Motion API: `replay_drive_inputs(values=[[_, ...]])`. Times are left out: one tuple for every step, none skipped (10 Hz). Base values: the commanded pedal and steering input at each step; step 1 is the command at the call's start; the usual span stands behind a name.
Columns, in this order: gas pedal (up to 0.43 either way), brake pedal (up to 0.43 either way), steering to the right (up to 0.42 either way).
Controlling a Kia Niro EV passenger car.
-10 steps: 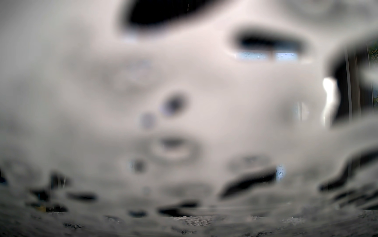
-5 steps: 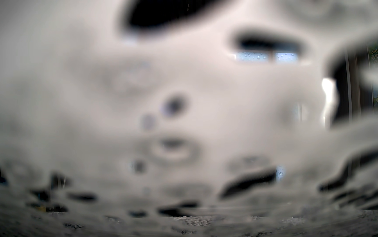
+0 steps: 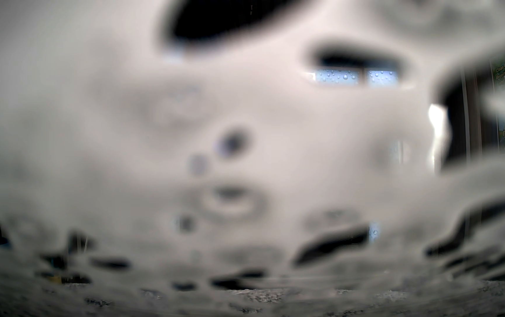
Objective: Follow the waypoints while adhering to traffic rules and regulations
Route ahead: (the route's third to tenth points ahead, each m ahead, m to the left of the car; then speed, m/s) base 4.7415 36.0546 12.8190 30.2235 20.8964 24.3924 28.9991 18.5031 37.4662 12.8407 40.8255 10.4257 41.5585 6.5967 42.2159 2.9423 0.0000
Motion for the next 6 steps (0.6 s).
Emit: replay_drive_inputs(values=[[0.0,0.006,-0.014],[0.0,0.0,-0.015],[0.0,0.0,-0.014],[0.0,0.0,-0.014],[0.0,0.0,-0.014],[0.0,0.0,-0.014]])
